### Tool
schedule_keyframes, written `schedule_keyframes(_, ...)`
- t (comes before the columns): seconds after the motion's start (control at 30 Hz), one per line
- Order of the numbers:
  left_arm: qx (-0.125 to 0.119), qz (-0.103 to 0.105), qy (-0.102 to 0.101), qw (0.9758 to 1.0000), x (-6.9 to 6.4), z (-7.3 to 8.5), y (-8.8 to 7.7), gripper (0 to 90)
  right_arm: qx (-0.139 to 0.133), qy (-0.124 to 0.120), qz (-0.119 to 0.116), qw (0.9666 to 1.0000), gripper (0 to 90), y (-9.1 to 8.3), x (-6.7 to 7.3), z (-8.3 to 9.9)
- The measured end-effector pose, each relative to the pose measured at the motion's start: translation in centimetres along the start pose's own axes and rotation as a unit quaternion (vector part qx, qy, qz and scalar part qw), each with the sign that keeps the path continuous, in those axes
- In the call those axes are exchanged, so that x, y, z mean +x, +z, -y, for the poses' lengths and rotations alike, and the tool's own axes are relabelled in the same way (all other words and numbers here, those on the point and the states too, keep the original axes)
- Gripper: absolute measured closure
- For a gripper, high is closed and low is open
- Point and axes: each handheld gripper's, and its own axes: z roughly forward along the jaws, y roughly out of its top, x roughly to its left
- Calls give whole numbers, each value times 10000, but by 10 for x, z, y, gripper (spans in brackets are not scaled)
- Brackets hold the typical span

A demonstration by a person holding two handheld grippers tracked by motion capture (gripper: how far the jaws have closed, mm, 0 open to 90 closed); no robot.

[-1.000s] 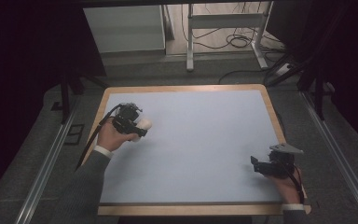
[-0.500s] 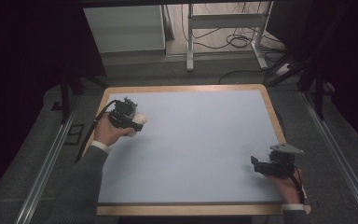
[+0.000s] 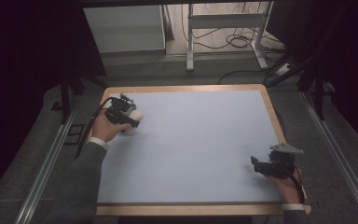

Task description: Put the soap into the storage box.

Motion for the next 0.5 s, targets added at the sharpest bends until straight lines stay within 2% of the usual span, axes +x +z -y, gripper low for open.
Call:
schedule_keyframes(0.2,5,-28,-87,10000,8,-3,2,497,4,6,4,10000,57,0,0,0)
schedule_keyframes(0.3,-60,-67,-225,9997,13,-5,4,497,2,2,4,10000,57,0,0,0)
schedule_keyframes(0.5,-32,-104,-407,9991,24,-9,9,497,6,8,-1,10000,56,0,-1,0)
